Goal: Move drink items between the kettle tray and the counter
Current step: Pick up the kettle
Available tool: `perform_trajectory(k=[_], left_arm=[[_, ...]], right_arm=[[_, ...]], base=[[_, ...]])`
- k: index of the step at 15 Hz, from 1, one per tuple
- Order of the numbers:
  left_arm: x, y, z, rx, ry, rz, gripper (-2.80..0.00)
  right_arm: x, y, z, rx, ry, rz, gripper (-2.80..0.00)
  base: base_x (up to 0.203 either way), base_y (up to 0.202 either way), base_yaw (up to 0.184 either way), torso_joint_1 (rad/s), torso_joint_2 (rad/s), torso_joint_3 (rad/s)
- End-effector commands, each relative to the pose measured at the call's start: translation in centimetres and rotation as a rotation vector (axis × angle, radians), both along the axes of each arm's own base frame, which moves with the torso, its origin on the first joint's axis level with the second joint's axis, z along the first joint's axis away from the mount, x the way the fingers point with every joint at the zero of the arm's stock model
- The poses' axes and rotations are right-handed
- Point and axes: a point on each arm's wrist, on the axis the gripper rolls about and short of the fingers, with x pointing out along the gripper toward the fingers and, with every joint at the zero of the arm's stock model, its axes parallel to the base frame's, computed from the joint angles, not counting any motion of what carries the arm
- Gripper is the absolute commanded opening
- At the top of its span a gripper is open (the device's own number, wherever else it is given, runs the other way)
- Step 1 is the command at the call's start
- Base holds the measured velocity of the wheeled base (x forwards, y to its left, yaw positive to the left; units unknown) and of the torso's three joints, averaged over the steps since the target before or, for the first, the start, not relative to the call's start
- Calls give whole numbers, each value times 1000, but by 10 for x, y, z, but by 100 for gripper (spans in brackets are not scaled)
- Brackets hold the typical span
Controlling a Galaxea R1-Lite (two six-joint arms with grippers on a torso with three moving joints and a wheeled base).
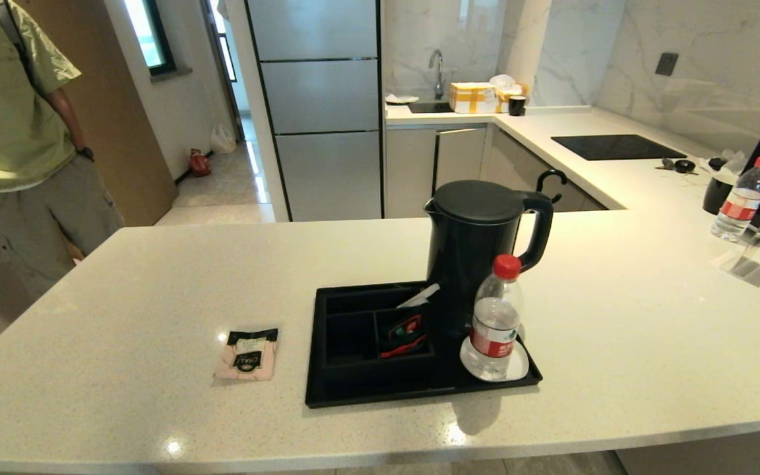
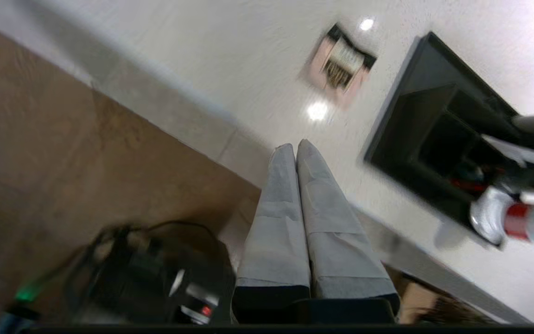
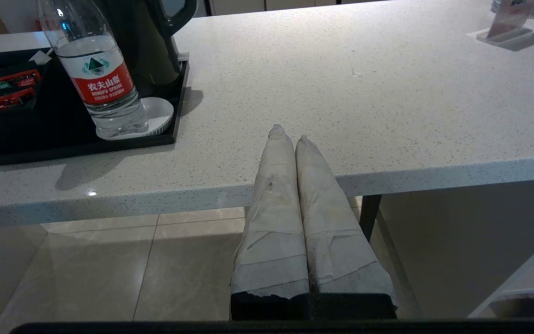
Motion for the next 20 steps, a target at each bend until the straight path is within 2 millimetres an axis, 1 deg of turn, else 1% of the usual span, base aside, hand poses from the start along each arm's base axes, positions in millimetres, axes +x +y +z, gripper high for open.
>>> perform_trajectory(k=[1, 2, 3, 4, 6, 7, 8, 9, 10, 11, 12, 13, 14, 15, 16, 17, 18, 19, 20], left_arm=[[-82, 2, -5, -25, -117, 33, -280], [-117, -1, -15, -35, -121, 29, -280], [-143, -6, -24, -38, -124, 36, -280], [-163, -15, -33, -35, -125, 47, -280], [-185, -21, -46, 0, -143, 3, -280], [-191, -18, -52, 19, -151, -25, -280], [-200, -14, -63, 44, -163, -68, -280], [-212, -11, -80, 82, -186, -107, -280], [-225, -9, -103, 129, -212, -149, -280], [-234, -7, -126, 174, -230, -190, -280], [-239, -5, -145, 216, -235, -229, -280], [-240, -3, -161, 253, -265, -250, -280], [-235, -2, -172, 282, -292, -265, -280], [-225, -1, -171, 305, -344, -270, -280], [-211, -1, -169, 321, -398, -266, -280], [-191, 0, -170, 335, -447, -259, -280], [-168, 0, -173, 355, -508, -250, -280], [-153, 0, -174, 377, -570, -242, -280], [-138, 0, -181, 412, -602, -247, -280]], right_arm=[[0, 0, 0, 0, 0, 0, -280], [0, 0, 0, 0, 0, 0, -280], [0, 0, 0, 0, -1, 0, -280], [0, 0, 0, 0, 0, 0, -280], [0, 0, 0, 0, 0, 0, -280], [0, 0, 0, 0, 0, 0, -280], [0, 0, 0, 0, -2, 0, -280], [0, 0, 0, 0, -1, 0, -280], [0, 0, 0, 0, -2, 0, -280], [0, 0, 0, 0, 0, 0, -280], [0, 0, 0, 0, 0, 0, -280], [0, 0, 0, 0, 1, 0, -280], [0, 0, 0, 0, 0, 0, -280], [0, 0, 0, 0, -2, 0, -280], [0, 0, 0, 0, 0, 0, -280], [0, 0, 0, 0, 1, 0, -280], [0, 0, 0, 0, 0, 0, -280], [0, 0, 0, 0, 0, 0, -280], [0, 0, 0, 0, 1, 0, -280]], base=[[0, 0, 0, 0, 0, 0], [0, 0, 0, 0, 0, 0], [0, 0, 0, 0, 0, 0], [0, 0, 0, 0, 0, 0], [0, 0, 0, 0, 0, 0], [0, 0, 0, 0, 0, 0], [0, 0, 0, 0, 0, 0], [0, 0, 0, 0, 0, 0], [0, 0, 0, 0, 0, 0], [0, 0, 0, 0, 0, 0], [0, 0, 0, 0, 0, 0], [0, 0, 0, 0, 0, 0], [0, 0, 0, 0, 0, 0], [0, 0, 0, 0, 0, 0], [0, 0, 0, 0, 0, 0], [0, 0, 0, 0, 0, 0], [0, 0, 0, 0, 0, 0], [0, 0, 0, 0, 0, 0], [0, 0, 0, 0, 0, 0]])
